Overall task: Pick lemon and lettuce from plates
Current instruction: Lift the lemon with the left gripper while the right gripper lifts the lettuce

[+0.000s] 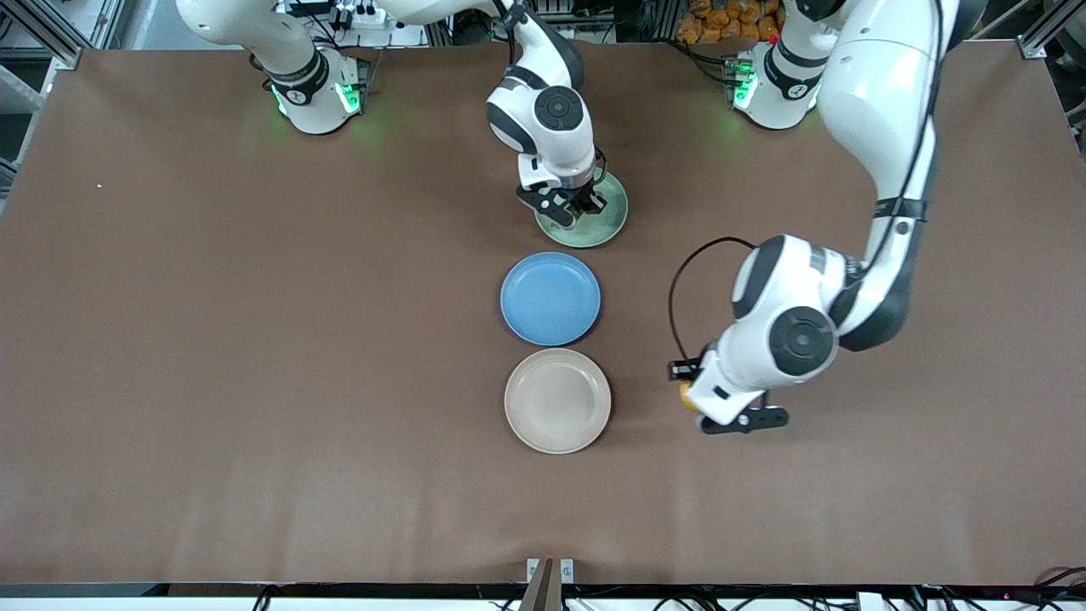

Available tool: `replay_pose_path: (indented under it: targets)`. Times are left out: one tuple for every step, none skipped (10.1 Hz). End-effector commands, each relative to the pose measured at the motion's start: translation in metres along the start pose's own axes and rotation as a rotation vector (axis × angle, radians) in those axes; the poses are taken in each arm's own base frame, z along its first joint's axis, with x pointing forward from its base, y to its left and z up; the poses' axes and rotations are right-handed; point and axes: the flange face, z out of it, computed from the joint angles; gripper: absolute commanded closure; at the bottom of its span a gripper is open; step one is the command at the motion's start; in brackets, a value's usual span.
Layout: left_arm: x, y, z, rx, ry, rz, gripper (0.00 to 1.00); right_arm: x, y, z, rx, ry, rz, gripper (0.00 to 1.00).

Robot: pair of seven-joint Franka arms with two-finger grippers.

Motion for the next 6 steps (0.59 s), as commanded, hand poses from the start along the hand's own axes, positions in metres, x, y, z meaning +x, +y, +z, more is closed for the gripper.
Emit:
replay_pose_path:
  targets:
    - [0.004, -0.036, -0.008, 0.059, -0.015, -0.014, 0.76, 0.003, 0.006, -0.022, -0.027, 0.019, -0.009, 0.92]
    - [0.01, -0.051, -0.007, 0.066, -0.014, -0.031, 0.75, 0.008, 0.011, -0.026, -0.033, 0.03, -0.02, 0.92]
    - [0.013, -0.059, -0.002, 0.074, -0.022, -0.028, 0.75, 0.015, 0.015, -0.035, -0.027, 0.034, -0.037, 0.92]
    - [0.017, -0.07, 0.001, 0.103, -0.016, -0.008, 0.75, 0.025, 0.019, -0.045, -0.022, 0.033, -0.044, 0.92]
    - [0.021, -0.08, 0.005, 0.109, -0.022, -0.016, 0.74, 0.036, 0.022, -0.052, -0.017, 0.034, -0.055, 0.92]
    - [0.025, -0.088, 0.01, 0.11, -0.029, -0.035, 0.74, 0.055, 0.021, -0.057, -0.011, 0.035, -0.058, 0.92]
